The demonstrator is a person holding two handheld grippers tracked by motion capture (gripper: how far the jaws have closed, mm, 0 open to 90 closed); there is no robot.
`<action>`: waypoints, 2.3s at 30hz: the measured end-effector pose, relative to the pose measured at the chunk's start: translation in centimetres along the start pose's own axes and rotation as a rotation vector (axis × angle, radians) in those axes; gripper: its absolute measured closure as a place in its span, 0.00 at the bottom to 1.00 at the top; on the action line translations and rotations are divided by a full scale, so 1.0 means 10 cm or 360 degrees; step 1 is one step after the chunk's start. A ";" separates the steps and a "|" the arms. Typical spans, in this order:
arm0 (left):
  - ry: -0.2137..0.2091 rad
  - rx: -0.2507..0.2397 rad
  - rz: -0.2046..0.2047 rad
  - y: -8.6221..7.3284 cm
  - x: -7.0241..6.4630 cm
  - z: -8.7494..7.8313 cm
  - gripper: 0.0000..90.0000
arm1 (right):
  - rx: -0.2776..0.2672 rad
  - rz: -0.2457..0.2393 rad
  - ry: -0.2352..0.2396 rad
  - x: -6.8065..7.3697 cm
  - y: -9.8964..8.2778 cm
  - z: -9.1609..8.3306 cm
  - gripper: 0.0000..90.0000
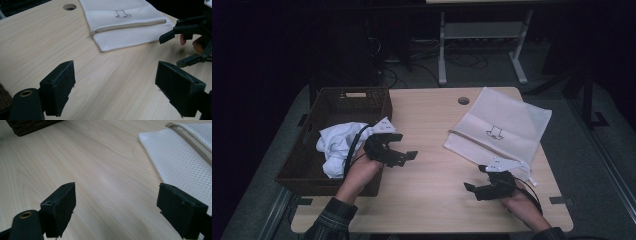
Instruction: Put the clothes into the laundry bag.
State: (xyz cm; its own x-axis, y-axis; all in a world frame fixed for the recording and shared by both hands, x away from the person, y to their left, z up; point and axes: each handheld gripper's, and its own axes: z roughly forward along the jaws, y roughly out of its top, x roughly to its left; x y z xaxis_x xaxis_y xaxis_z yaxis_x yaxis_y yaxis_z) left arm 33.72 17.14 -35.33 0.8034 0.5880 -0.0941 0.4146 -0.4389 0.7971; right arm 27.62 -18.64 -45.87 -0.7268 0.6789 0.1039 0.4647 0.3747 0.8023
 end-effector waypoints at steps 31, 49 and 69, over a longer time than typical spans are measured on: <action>0.0227 -0.0046 -0.0097 -0.20 0.63 -0.54 0.17 | -0.0004 -0.0016 -0.0001 0.00 -0.01 0.00 0.16; 0.0415 0.0024 -0.0182 -0.43 1.03 -0.83 0.17 | 0.0015 -0.0014 0.0005 0.01 -0.01 0.03 0.16; 0.0536 0.0319 -0.0310 -0.67 1.53 -0.85 0.17 | 0.0032 -0.0012 0.0010 -0.01 -0.02 0.04 0.16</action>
State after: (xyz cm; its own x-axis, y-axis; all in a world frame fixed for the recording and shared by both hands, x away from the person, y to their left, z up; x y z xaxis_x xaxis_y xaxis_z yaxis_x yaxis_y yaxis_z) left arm 39.55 34.83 -37.05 0.5316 0.8470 -0.0052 0.6460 -0.4015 0.6493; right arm 27.77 -18.52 -46.26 -0.7335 0.6721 0.1015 0.4692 0.3926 0.7910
